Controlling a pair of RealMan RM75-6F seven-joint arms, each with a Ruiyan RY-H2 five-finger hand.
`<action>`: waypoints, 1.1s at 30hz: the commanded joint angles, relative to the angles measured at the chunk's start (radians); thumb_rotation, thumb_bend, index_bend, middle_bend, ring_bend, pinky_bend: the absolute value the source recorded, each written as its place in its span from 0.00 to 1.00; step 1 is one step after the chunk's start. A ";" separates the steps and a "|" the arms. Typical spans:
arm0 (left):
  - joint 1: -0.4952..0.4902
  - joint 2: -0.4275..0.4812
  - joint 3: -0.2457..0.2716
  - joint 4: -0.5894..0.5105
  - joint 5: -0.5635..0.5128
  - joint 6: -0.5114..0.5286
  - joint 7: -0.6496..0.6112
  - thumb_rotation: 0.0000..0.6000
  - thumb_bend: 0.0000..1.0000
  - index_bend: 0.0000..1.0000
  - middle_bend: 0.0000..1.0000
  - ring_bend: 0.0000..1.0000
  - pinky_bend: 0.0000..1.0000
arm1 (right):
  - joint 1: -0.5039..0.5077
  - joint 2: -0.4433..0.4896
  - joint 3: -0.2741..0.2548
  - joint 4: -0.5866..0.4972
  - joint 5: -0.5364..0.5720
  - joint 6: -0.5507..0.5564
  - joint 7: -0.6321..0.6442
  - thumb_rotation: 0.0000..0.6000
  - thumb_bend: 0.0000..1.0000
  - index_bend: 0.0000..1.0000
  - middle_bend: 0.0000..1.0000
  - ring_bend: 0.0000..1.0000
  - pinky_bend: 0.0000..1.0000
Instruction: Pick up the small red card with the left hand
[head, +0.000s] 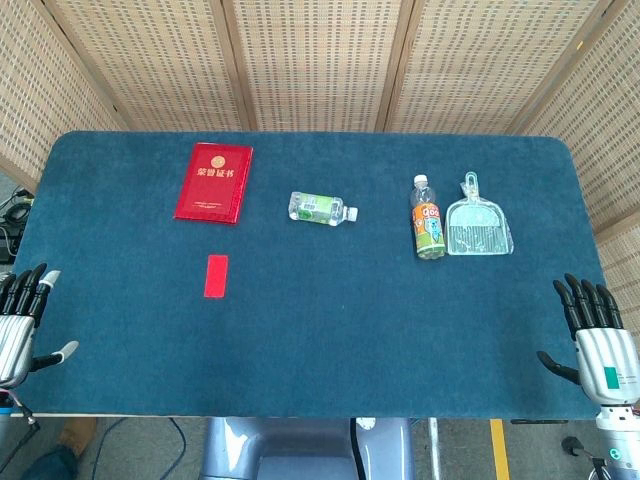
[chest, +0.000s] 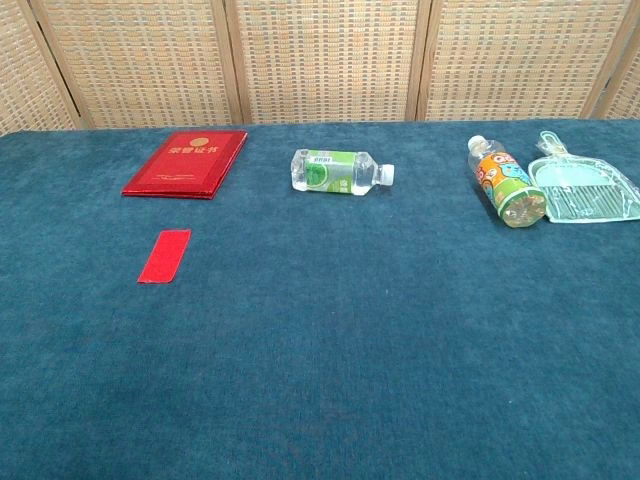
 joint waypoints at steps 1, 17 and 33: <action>0.001 0.001 0.000 -0.001 0.001 0.002 0.000 1.00 0.00 0.00 0.00 0.00 0.00 | 0.000 0.000 -0.001 0.000 0.000 -0.001 0.000 1.00 0.00 0.00 0.00 0.00 0.00; -0.169 -0.103 -0.053 0.057 -0.060 -0.256 0.014 1.00 0.00 0.18 0.00 0.00 0.00 | 0.008 0.001 0.010 0.006 0.017 -0.017 0.022 1.00 0.00 0.02 0.00 0.00 0.00; -0.434 -0.403 -0.156 0.336 -0.184 -0.523 0.024 1.00 0.08 0.44 0.00 0.00 0.00 | 0.015 0.007 0.030 0.035 0.057 -0.038 0.091 1.00 0.00 0.03 0.00 0.00 0.00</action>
